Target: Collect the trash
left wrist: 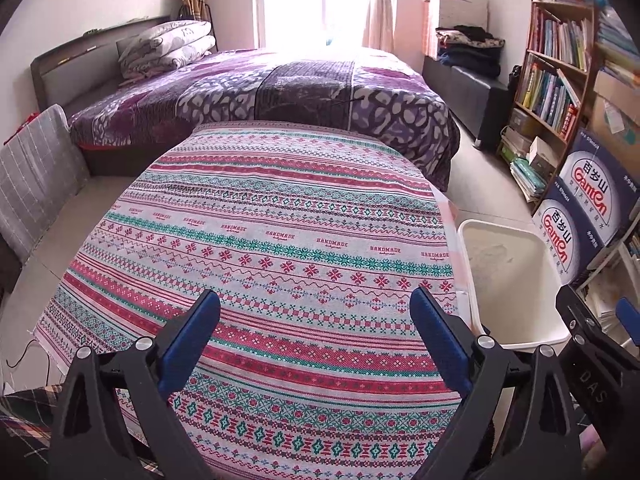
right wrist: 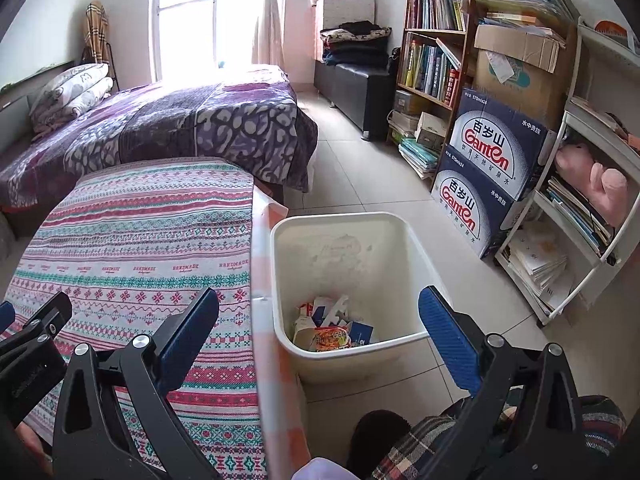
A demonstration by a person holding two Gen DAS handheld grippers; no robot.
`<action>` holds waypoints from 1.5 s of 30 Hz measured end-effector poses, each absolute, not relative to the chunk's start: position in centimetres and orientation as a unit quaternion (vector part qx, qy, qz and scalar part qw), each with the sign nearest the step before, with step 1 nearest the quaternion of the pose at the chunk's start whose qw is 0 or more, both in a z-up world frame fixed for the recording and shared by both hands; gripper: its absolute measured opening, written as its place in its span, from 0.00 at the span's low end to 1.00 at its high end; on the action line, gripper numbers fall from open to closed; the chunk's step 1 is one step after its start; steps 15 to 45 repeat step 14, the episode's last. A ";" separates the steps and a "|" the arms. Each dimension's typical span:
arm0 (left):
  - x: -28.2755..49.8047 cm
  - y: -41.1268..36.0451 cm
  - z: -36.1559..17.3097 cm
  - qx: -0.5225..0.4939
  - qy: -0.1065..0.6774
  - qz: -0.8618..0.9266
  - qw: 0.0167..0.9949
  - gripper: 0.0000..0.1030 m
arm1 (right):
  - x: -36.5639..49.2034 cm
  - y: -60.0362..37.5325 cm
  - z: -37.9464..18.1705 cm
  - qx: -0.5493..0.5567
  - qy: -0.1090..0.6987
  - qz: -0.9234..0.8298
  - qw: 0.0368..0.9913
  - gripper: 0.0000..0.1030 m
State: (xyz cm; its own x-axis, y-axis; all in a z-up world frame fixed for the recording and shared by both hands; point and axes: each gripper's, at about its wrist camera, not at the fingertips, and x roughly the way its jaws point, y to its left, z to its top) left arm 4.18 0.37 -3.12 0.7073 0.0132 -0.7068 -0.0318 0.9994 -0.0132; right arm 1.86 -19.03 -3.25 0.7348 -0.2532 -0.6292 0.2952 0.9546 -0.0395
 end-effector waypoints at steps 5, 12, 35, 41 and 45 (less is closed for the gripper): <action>4.2 0.3 -3.1 -0.012 0.386 0.007 0.923 0.90 | 1.9 -19.1 -3.2 0.031 0.333 -0.147 0.931 0.93; 4.2 0.0 -3.1 -0.010 0.388 0.003 0.922 0.90 | 1.9 -19.2 -3.2 0.031 0.334 -0.146 0.930 0.93; 4.1 0.0 -3.1 -0.007 0.386 0.003 0.922 0.90 | 1.8 -19.3 -3.4 0.032 0.336 -0.147 0.930 0.93; 4.1 0.0 -3.1 -0.007 0.386 0.003 0.922 0.90 | 1.8 -19.3 -3.4 0.032 0.336 -0.147 0.930 0.93; 4.1 0.0 -3.1 -0.007 0.386 0.003 0.922 0.90 | 1.8 -19.3 -3.4 0.032 0.336 -0.147 0.930 0.93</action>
